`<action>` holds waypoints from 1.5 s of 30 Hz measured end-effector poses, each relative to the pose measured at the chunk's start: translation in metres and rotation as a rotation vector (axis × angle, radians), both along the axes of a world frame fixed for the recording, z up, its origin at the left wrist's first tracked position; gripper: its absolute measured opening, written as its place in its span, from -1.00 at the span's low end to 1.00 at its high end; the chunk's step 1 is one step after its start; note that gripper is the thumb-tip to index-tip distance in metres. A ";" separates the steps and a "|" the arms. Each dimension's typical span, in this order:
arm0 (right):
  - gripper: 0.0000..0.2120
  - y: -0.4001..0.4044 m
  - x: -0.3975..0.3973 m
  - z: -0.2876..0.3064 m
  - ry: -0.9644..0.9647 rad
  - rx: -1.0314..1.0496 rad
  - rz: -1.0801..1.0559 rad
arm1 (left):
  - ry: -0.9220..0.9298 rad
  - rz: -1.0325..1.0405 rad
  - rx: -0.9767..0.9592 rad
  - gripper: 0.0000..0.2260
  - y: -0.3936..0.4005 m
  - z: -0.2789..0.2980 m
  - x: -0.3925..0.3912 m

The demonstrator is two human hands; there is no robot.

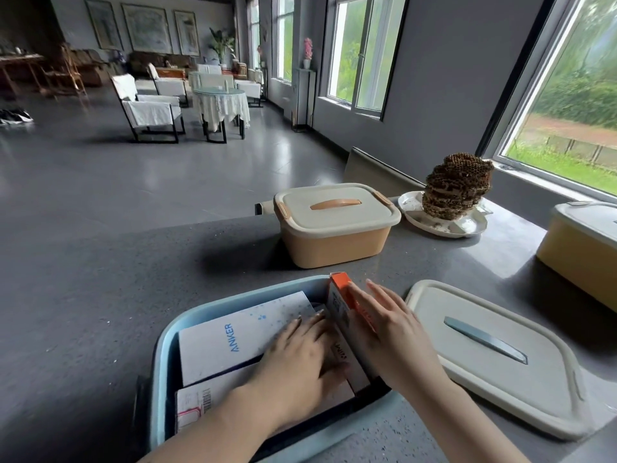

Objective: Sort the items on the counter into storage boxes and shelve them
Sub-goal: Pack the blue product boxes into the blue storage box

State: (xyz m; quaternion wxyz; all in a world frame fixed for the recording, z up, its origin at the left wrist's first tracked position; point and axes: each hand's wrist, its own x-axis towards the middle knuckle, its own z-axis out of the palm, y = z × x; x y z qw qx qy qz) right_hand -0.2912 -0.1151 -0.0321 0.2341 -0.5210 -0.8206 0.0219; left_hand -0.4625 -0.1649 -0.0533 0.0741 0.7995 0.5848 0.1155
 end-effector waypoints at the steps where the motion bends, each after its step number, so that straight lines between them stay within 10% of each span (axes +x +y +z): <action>1: -0.51 0.000 0.004 -0.002 -0.009 -0.047 0.000 | 0.011 0.017 0.004 -0.39 0.001 -0.002 0.001; 13: -0.50 -0.008 -0.003 -0.009 -0.342 -0.317 -0.037 | 0.031 0.206 -0.005 -0.22 0.010 -0.008 0.001; 25: -0.56 0.004 0.010 -0.008 -0.164 -0.465 -0.020 | 0.188 0.186 -0.074 -0.25 0.010 -0.006 -0.001; 32: -0.74 -0.024 0.036 -0.027 0.824 -0.432 0.120 | 0.005 0.170 -0.037 -0.43 0.008 0.005 0.015; 36: -0.75 0.003 0.094 -0.041 0.907 -0.266 -0.094 | -0.100 0.060 0.012 -0.46 0.014 0.017 0.057; 45: -0.59 0.092 0.199 -0.095 -0.040 -0.355 -0.544 | 0.212 -0.101 -0.180 -0.42 0.091 0.013 0.130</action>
